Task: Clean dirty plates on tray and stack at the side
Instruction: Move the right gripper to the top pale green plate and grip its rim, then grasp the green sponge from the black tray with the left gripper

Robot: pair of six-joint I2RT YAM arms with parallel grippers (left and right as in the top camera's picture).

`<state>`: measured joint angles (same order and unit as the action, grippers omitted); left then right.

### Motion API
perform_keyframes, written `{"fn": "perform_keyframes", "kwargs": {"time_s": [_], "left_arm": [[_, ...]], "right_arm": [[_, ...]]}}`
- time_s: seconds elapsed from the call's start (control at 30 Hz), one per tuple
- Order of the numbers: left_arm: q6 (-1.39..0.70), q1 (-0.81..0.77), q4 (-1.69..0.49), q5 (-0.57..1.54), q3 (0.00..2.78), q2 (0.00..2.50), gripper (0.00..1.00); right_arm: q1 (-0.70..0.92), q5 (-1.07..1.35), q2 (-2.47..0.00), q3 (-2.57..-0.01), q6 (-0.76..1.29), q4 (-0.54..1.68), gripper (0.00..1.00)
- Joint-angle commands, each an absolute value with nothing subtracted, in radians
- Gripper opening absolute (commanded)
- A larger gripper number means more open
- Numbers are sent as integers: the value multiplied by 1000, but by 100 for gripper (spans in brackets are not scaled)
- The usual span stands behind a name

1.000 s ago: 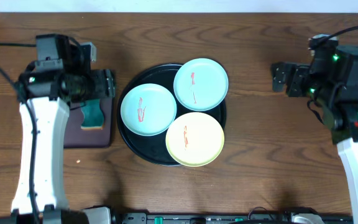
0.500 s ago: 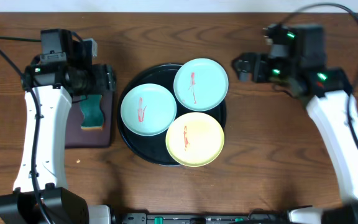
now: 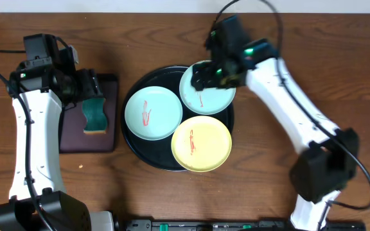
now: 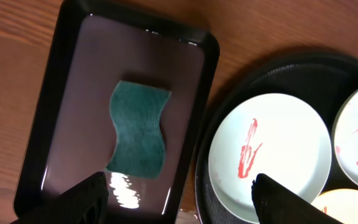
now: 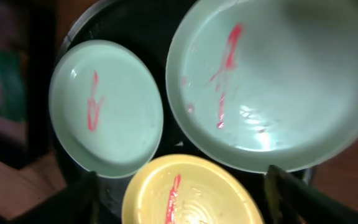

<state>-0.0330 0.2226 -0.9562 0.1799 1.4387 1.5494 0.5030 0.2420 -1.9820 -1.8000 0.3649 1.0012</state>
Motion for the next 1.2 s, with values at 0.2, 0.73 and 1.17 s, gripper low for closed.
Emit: {"fn": "perform_keyframes", "kwargs": {"time_s": [0.2, 0.73, 1.17], "left_arm": [[-50, 226, -956, 121, 1423, 1549, 75], [-50, 226, -960, 118, 1423, 1549, 75], [-40, 226, -966, 118, 1410, 1579, 75]], "right_arm": [[617, 194, -2140, -1819, 471, 953, 26], [656, 192, -2292, -1818, 482, 897, 20], [675, 191, -2350, -1818, 482, 852, 1]]}}
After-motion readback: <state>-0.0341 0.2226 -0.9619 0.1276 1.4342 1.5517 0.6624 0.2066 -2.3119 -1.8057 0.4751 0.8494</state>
